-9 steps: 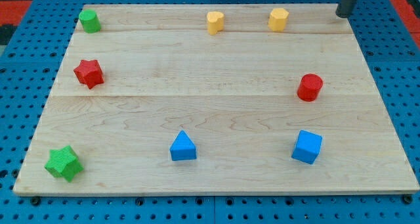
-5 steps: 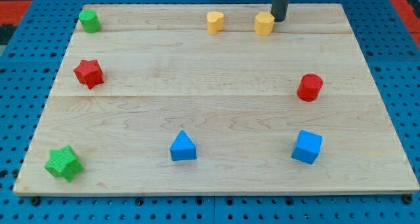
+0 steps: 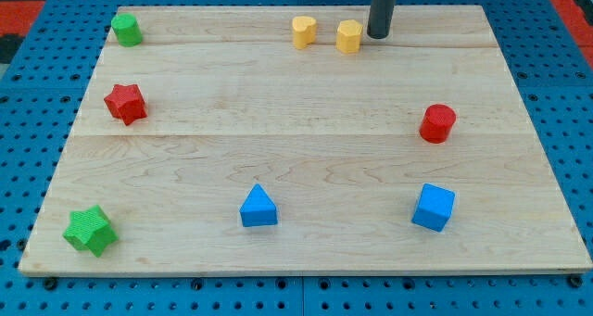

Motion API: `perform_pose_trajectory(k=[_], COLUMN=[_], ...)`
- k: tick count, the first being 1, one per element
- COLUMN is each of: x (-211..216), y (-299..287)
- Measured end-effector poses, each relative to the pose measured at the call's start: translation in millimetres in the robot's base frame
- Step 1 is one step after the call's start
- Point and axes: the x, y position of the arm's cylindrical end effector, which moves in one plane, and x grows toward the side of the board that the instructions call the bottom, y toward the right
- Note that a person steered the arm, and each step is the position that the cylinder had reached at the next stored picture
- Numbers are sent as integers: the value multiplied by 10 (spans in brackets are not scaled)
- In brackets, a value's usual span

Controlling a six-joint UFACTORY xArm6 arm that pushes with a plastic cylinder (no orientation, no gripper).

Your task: Move the yellow hexagon to the center

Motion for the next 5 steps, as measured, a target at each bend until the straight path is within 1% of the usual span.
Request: perform_pose_trajectory(k=[3,4,5], x=[-85,-85,432], y=[-52,-740,-1237])
